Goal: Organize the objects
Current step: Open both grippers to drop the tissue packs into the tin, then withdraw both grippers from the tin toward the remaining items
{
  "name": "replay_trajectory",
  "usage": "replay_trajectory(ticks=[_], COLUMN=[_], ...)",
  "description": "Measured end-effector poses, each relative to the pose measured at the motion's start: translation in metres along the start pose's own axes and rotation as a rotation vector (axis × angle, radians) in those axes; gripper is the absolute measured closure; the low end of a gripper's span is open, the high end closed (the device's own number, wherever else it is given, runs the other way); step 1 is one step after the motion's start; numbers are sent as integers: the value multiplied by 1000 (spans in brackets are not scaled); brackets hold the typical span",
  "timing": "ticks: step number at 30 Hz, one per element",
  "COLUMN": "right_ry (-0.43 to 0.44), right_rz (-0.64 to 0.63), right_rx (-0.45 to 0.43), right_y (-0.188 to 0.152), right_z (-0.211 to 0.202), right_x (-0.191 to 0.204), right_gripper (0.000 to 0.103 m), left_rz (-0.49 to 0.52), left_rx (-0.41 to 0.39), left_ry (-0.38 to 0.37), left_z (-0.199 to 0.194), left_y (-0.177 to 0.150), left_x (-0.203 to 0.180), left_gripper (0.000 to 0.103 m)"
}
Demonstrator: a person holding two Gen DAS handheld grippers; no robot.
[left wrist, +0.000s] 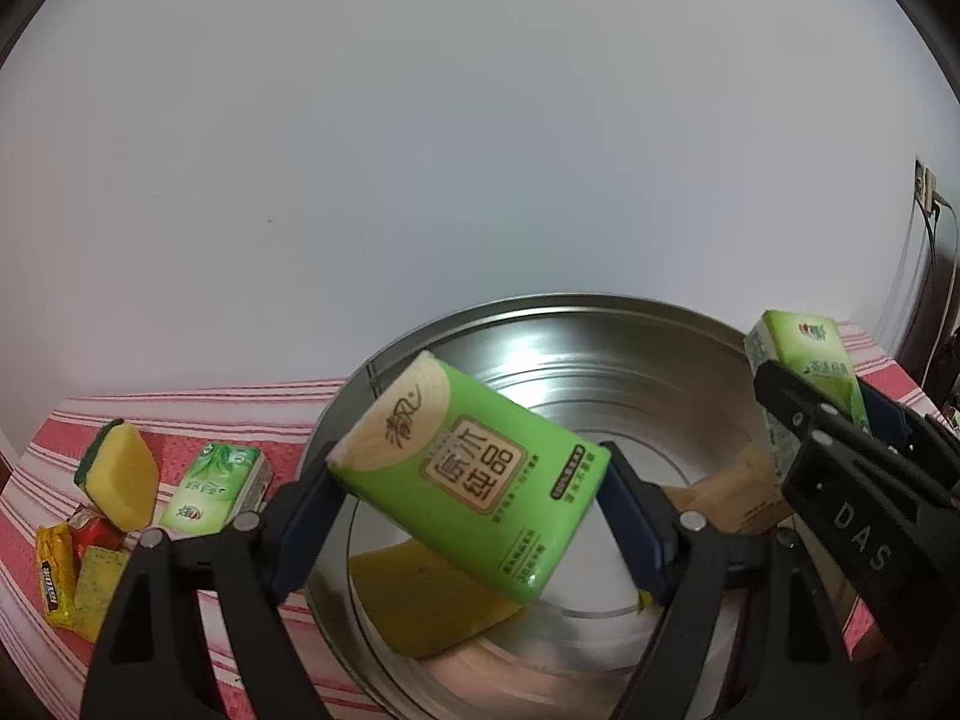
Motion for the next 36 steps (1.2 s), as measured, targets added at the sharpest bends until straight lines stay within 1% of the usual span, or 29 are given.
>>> replay_trajectory(ticks=[1, 4, 5, 8, 9, 15, 18, 19, 22, 23, 24, 26, 28, 32, 34, 36], right_ry=[1, 5, -16, -13, -11, 22, 59, 62, 59, 57, 51, 34, 23, 25, 31, 29], right_rz=[-2, -7, 4, 3, 4, 11, 23, 26, 41, 51, 61, 76, 89, 130, 149, 153], right_rx=[1, 4, 4, 5, 5, 21, 34, 39, 20, 6, -11, -40, -50, -37, -29, -27], right_y=[-3, -5, -6, -7, -7, -8, -11, -11, -7, -5, -3, 0, 2, -1, -2, -2], right_z=[11, 10, 8, 8, 8, 7, 7, 7, 1, -3, -6, -12, -16, -17, -17, -19], right_x=[-7, -5, -5, -7, -7, -5, -3, -3, -8, -10, -12, -18, -22, -28, -31, -33], right_gripper=[48, 48, 48, 48, 48, 48, 47, 47, 39, 34, 30, 29, 29, 29, 29, 29], left_rz=[0, 3, 6, 14, 17, 13, 15, 20, 31, 34, 40, 43, 35, 23, 20, 22], left_rx=[0, 0, 1, 5, 7, 10, 17, 16, -15, -28, -42, -53, -65, -79, -86, -95], left_ry=[0, 3, 4, 2, 1, -6, -14, -14, 0, 6, 9, 15, 19, 42, 62, 82], left_z=[0, 1, 1, 2, 11, 13, 12, 12, 1, -2, -6, -11, -16, -25, -22, -34], left_y=[0, -1, -1, -2, 2, 3, 1, 2, 3, 5, 7, 9, 9, 11, 15, 10], left_x=[-1, -1, -1, -2, -10, -10, -17, -18, -20, -20, -21, -22, -20, -12, 0, 3], left_gripper=[21, 21, 21, 21, 21, 20, 18, 13, 1, 0, 0, 0, 0, 0, 0, 0])
Point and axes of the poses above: each gripper's, at about its wrist camera, not at the fingertips, and z roughly the way its jaws point, x to its left, y to its top, the point moved 10 cm from there along z, roughly the way its jaws point, and after that the axes turned 15 degrees about -y, right-handed, at the moved point
